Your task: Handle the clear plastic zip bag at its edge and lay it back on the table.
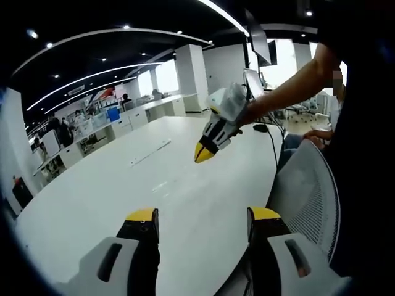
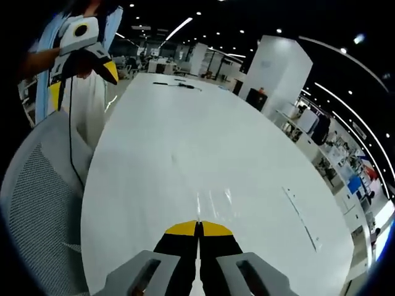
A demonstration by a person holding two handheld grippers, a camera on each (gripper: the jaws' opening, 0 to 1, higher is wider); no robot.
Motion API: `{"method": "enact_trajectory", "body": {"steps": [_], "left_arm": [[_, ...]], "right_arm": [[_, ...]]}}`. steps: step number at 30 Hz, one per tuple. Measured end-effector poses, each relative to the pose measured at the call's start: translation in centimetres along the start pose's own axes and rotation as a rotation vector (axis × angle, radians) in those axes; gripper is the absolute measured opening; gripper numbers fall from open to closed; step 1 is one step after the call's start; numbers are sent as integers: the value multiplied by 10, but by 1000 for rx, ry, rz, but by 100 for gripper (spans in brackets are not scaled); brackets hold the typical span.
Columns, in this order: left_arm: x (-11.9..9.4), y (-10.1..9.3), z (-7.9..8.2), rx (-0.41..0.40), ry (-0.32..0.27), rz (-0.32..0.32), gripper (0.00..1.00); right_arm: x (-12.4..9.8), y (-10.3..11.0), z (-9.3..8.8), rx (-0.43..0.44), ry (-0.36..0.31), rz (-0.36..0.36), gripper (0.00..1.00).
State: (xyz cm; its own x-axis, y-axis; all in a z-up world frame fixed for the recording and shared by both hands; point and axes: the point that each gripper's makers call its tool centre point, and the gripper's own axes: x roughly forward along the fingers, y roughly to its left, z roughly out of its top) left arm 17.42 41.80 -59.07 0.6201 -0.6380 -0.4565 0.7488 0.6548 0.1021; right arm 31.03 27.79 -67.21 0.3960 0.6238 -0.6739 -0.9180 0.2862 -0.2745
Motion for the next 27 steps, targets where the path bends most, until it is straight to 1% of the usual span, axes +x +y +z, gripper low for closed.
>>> {"method": "enact_trajectory", "body": {"steps": [2,5,10,16,20,21,25,27], "left_arm": [[-1,-2,0,-1,1,-1,56],[-2,-3,-1,4,6,-2,56],[-2,-5,-5,12,17,-6,57],[-1,-7,-9,1,22,-3,58],[-1,-8,-14,-8,24,7,58],[-1,-8,-15,-9,25,7,58],[-1,-9,-20,-7,29,14,58],[0,-9,-22,-8,34,18,58]], "right_arm": [[6,3,-4,-24,13,5,0],[15,6,-9,-23,18,13,0],[28,9,-16,-11,36,20,0],[43,12,-27,21,55,22,0],[51,13,-32,18,71,19,0],[53,14,-33,13,84,18,0],[56,20,-32,-15,93,18,0],[56,24,-29,-15,84,24,0]]}}
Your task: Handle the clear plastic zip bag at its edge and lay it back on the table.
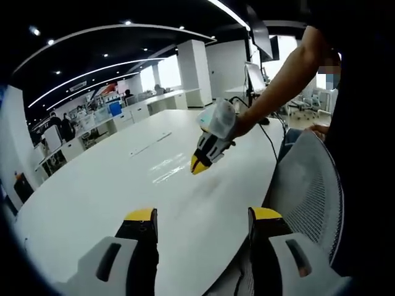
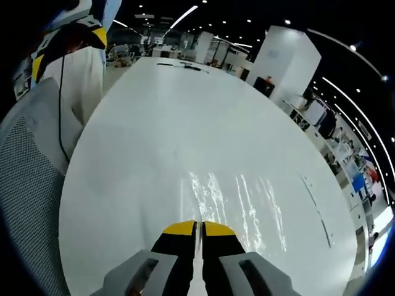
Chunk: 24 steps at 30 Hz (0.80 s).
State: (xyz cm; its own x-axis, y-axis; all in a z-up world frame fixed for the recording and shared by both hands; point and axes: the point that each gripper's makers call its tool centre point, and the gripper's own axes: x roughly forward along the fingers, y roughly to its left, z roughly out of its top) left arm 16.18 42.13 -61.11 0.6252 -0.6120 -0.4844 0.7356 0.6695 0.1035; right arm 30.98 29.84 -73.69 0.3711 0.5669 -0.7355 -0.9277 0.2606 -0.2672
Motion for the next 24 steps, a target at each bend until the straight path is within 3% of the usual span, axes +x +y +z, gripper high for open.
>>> {"method": "enact_trajectory", "body": {"steps": [11,22,24], "left_arm": [[-1,-2,-5,7,22,-2,58],[-1,0,-3,8,15,-7,59],[0,-4,-10,-1,12,-6,60]], "right_arm": [[-3,35,-5,-9,16,45,4],[-19,37,-2,246,-55,41,18],[-26,34,-1,261,-72,15,21]]}}
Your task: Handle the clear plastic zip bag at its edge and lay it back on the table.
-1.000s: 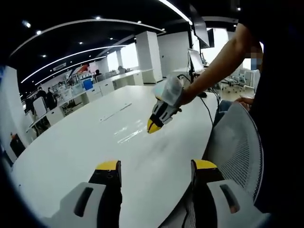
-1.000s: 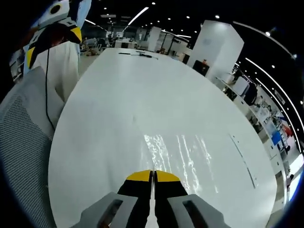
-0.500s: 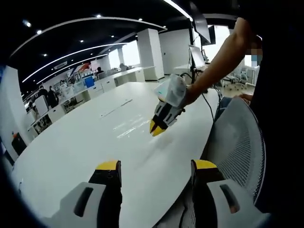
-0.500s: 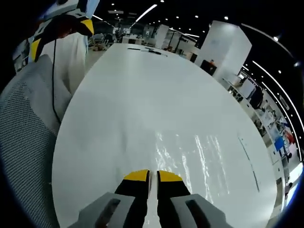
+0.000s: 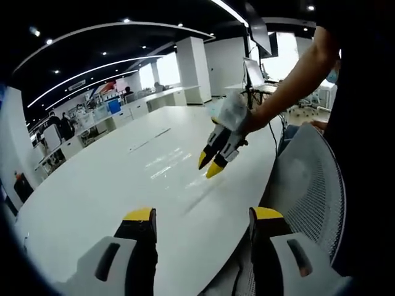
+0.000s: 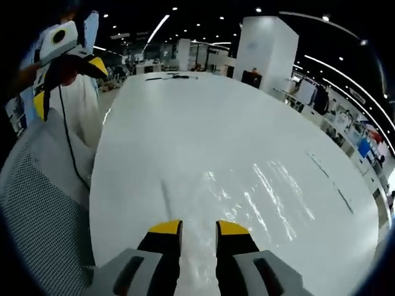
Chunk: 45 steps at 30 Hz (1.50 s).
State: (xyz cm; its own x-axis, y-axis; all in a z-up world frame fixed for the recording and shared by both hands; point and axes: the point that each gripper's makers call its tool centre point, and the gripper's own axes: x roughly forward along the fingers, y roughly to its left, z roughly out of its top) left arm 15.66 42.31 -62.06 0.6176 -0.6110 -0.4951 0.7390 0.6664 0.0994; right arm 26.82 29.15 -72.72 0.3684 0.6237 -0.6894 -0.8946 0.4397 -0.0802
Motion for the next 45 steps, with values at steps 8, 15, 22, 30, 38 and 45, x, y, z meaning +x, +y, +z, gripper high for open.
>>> {"method": "enact_trajectory", "body": {"steps": [8,15,22,30,38,45], "left_arm": [[3,5,-5,-16,-6,2,64],[15,11,-24,-27,9,-1,70],[16,9,-17,-69,-8,3,74],[10,9,-7,-86,-31,17,83],[8,12,-9,-99,-37,6,92],[7,12,-10,-109,-39,-6,99]], "right_arm": [[-40,-9,2,106,-87,-86,41],[-83,-14,-3,138,-140,-157,58],[-120,-19,-13,167,-193,-236,77],[-153,-15,-34,207,-209,-299,93],[-172,-9,-61,268,-200,-334,100],[-186,-5,-76,280,-185,-359,100]]}}
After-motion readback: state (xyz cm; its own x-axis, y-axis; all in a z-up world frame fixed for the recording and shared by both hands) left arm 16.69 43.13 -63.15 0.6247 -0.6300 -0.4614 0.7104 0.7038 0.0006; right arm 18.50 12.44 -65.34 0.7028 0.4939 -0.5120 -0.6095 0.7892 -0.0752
